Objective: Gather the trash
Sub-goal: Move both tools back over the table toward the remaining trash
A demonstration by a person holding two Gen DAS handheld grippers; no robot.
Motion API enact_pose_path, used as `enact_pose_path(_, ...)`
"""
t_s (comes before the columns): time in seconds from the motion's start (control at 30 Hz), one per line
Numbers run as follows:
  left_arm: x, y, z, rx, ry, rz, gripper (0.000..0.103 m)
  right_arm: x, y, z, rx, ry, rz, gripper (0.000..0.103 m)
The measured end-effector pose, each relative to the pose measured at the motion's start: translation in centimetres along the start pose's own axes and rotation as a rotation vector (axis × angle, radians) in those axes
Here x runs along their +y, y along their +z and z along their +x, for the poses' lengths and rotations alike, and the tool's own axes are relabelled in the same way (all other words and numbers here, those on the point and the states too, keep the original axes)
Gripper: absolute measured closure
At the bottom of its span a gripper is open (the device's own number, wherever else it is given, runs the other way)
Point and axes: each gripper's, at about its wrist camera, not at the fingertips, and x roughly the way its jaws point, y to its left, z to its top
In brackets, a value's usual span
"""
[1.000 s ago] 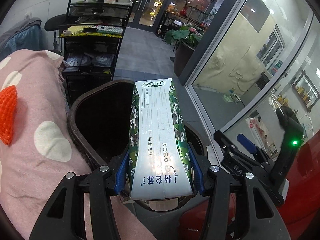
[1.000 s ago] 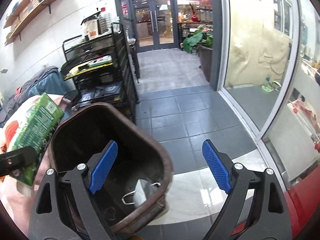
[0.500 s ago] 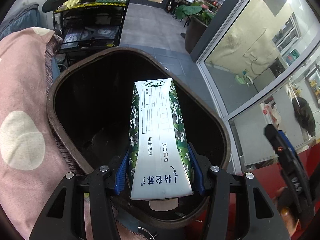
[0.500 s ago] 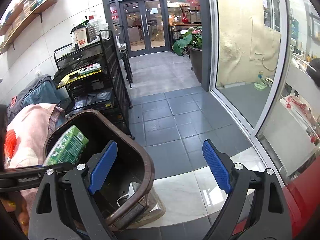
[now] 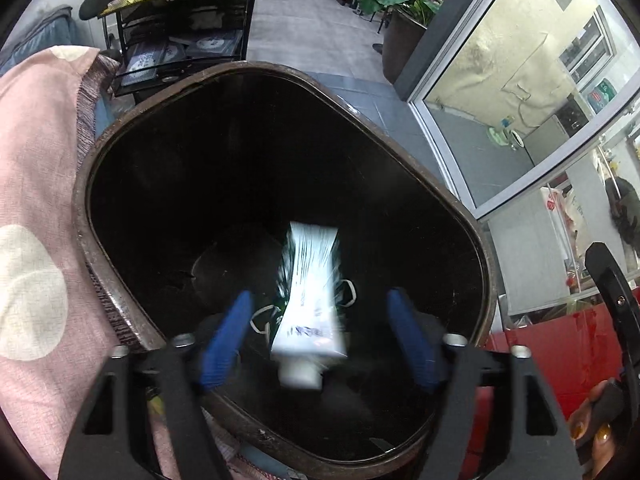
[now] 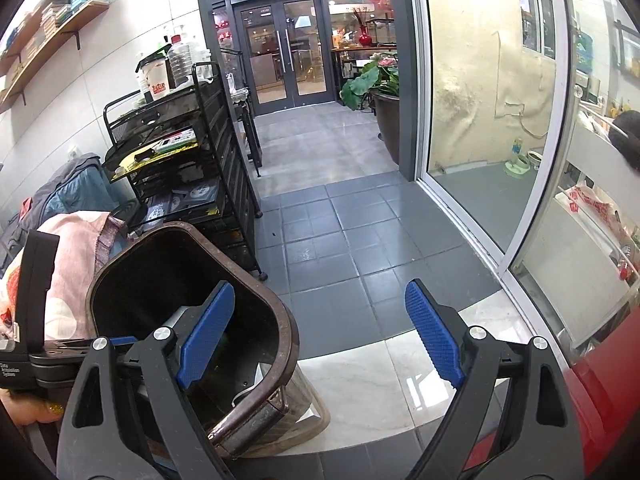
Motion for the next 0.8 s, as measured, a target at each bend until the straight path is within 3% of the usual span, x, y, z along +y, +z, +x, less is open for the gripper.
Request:
enact_pose_path(0.2,-0.6,-0.5,-1.4,-0.041,-0.001,0.025,0.019,0.0,0.2,-0.4,-0.006,0.017,0.016,0.013)
enact_pose_path(0.57,-1.7,-4.0,-9.1,-0.298,-0.006,0.088,0.009,0.3,0.9,-1.1,-0.038,0.115,0.065,0.008)
enact_pose_path(0.8,-1.6,-6.9,-14.0,-0.437,0.008,0.103,0.006,3.1,0.8,-1.3,-0.020,0.197,0.028,0.008)
